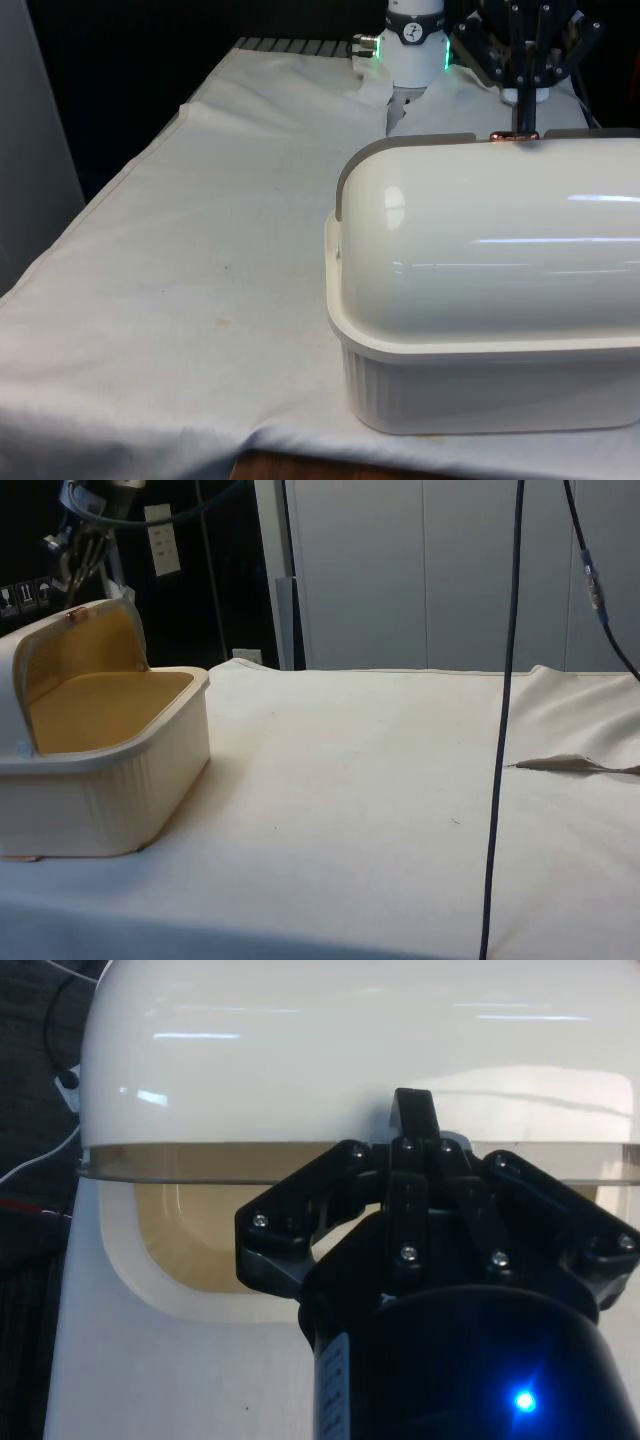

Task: Open the lid, then close it.

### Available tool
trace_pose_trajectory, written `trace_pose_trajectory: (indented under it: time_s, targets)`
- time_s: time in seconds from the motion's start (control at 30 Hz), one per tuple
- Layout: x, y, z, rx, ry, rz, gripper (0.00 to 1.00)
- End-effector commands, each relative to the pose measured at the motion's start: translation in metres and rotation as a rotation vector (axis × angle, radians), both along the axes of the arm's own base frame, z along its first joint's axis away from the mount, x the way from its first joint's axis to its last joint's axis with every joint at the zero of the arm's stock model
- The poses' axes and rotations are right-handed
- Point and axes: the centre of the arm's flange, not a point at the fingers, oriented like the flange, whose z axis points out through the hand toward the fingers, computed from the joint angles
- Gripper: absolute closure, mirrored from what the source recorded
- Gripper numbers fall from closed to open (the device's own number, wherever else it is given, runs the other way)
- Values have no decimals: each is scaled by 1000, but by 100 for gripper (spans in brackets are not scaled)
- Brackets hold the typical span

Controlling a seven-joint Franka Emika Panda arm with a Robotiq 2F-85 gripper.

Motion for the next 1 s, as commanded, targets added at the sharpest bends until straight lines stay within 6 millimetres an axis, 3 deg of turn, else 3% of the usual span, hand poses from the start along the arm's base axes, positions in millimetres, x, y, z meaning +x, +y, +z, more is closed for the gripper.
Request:
trace_pose_trajectory:
  time_s: [0.0,0.53,0.97]
  targets:
    - [0,0,-2,0,7,-1,100]
    - [-1,0,-4,-5,21,3,100]
    - [-15,-1,-5,-15,69,5,100]
